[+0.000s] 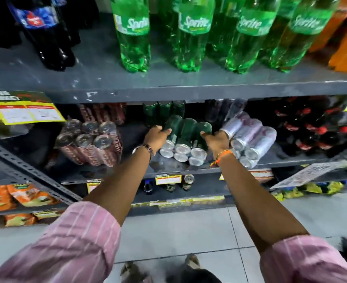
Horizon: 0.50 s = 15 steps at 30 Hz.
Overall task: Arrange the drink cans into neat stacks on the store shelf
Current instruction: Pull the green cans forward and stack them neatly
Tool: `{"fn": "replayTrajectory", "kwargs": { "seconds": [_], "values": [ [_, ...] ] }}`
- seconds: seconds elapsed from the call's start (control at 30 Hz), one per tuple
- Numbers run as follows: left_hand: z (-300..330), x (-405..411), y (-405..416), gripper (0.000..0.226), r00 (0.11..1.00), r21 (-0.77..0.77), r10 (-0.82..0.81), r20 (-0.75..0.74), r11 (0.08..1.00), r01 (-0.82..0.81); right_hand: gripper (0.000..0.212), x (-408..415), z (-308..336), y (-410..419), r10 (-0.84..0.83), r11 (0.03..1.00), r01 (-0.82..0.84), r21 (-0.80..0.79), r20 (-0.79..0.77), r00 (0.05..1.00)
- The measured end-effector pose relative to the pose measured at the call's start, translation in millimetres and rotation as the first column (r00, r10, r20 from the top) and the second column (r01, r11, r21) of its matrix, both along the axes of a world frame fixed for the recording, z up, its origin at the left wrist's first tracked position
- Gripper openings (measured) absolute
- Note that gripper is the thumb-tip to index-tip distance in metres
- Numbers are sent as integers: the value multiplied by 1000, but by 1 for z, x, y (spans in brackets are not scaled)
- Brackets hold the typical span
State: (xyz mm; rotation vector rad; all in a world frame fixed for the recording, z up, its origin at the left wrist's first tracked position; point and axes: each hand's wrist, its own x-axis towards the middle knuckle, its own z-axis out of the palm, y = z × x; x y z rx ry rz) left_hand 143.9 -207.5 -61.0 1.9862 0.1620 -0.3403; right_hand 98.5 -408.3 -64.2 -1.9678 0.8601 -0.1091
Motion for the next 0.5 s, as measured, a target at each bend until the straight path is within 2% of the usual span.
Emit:
{"fn": "replayTrajectory", "kwargs": {
  "seconds": [0.07,0.17,0.33,0.43,0.5],
  "values": [
    [-5,5,-12,49,1000,12,-14,-21,1000,14,57,6,-2,-3,43,996,-39,75,-49,998],
    [-7,9,-22,43,1000,85,-3,-5,996,3,39,17,-8,-8,61,985,-53,162,-46,997],
    [-7,17,-26,61,997,160,49,-66,986,-38,47,23,-10,-12,-14,965,32,262,-71,997],
    [-4,24,-23,72,989,138,43,-143,990,-23,44,26,-8,-14,2,962,22,272,-89,996],
    [-3,27,-20,79,977,21,42,-210,999,-39,47,26,-4,-16,34,964,-7,266,-96,995]
  ]
}}
